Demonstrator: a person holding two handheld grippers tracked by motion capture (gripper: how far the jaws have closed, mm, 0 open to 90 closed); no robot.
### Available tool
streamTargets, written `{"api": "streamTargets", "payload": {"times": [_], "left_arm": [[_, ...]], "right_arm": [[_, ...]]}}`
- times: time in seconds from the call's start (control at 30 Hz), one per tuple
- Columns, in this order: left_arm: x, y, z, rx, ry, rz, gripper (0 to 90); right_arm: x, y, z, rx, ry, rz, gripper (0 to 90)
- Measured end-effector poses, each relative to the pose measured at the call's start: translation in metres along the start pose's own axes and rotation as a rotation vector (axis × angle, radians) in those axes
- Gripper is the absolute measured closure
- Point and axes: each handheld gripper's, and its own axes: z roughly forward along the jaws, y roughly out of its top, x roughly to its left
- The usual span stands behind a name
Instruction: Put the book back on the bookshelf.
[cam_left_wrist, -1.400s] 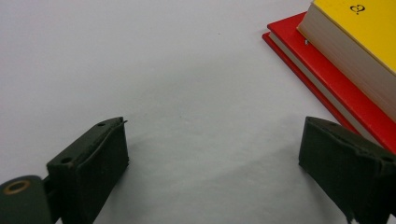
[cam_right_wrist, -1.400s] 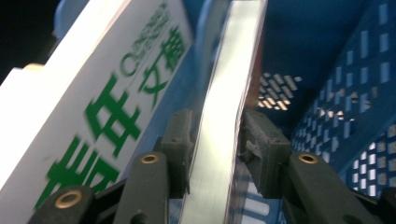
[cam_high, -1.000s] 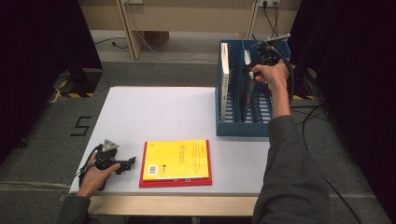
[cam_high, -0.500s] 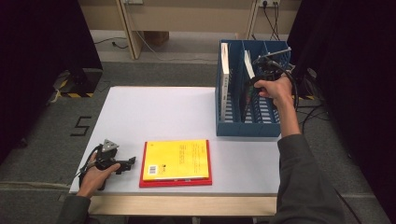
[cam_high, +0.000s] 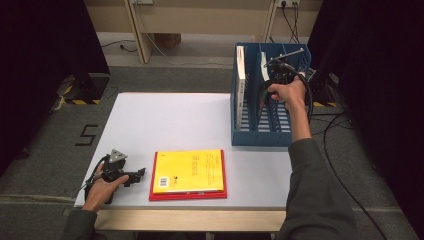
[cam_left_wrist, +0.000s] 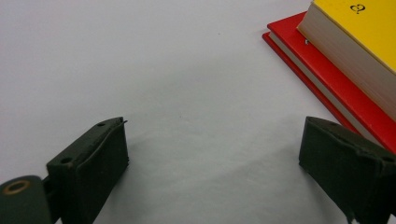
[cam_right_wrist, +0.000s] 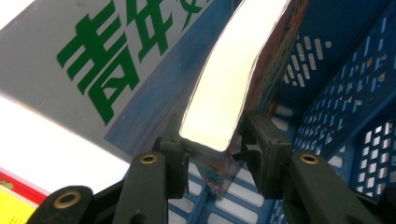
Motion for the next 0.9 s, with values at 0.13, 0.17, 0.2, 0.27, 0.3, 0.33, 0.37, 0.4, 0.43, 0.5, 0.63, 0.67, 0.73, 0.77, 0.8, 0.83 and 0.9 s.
{"api": "streamTargets", "payload": {"times": [0.13, 0.17, 0.2, 0.27, 0.3, 0.33, 0.37, 0.4, 0.43, 0.5, 0.63, 0.67, 0.73, 0.77, 0.8, 0.83, 0.9], "left_arm": [[0.000, 0.000, 0.000, 0.000, -0.001, 0.000, 7.1], [0.000, 0.000, 0.000, 0.000, -0.001, 0.000, 7.2], [0.000, 0.000, 0.000, -0.002, -0.001, -0.002, 7.2], [0.000, 0.000, 0.000, 0.000, 0.000, 0.000, 7.1], [0.000, 0.000, 0.000, 0.000, -0.001, 0.000, 7.1], [0.000, 0.000, 0.000, -0.001, -0.001, 0.000, 7.2], [0.000, 0.000, 0.000, -0.001, -0.001, 0.000, 7.2], [0.000, 0.000, 0.000, -0.001, -0.001, -0.001, 7.2], [0.000, 0.000, 0.000, -0.001, -0.001, -0.001, 7.2], [0.000, 0.000, 0.000, -0.002, -0.002, -0.003, 7.2], [0.000, 0.000, 0.000, -0.001, -0.002, -0.001, 7.2], [0.000, 0.000, 0.000, -0.001, -0.002, -0.001, 7.2], [0.000, 0.000, 0.000, -0.001, -0.002, -0.001, 7.1], [0.000, 0.000, 0.000, -0.001, -0.002, -0.001, 7.2], [0.000, 0.000, 0.000, -0.001, -0.002, -0.001, 7.2], [0.000, 0.000, 0.000, -0.001, -0.002, -0.001, 7.2], [0.000, 0.000, 0.000, -0.002, -0.002, -0.001, 7.2]], "right_arm": [[0.000, 0.003, 0.003, 0.003, -0.004, 0.003, 62.3], [0.000, 0.003, 0.003, 0.003, -0.004, 0.003, 62.3], [0.000, 0.004, 0.004, 0.007, -0.010, -0.003, 62.2], [0.001, 0.005, 0.004, 0.010, -0.015, -0.005, 61.7], [0.000, 0.005, 0.004, 0.009, -0.015, -0.006, 61.4], [0.000, 0.004, 0.004, 0.010, -0.013, -0.003, 60.8], [-0.001, 0.004, 0.004, 0.009, -0.005, 0.003, 59.9], [-0.001, 0.004, 0.004, 0.007, -0.002, 0.012, 58.2], [0.000, 0.003, 0.004, -0.004, 0.005, 0.032, 53.5], [0.000, 0.001, 0.001, -0.014, 0.018, 0.036, 49.2], [0.002, -0.005, -0.006, -0.016, 0.020, 0.037, 41.8], [0.002, -0.009, -0.011, -0.016, 0.023, 0.038, 39.5], [0.002, -0.013, -0.017, -0.022, 0.027, 0.039, 38.6], [0.002, -0.013, -0.017, -0.022, 0.027, 0.039, 38.6], [0.002, -0.014, -0.019, -0.028, 0.031, 0.041, 38.1], [0.002, -0.017, -0.022, -0.033, 0.038, 0.044, 36.9], [0.001, -0.022, -0.025, -0.032, 0.038, 0.044, 35.1]]}}
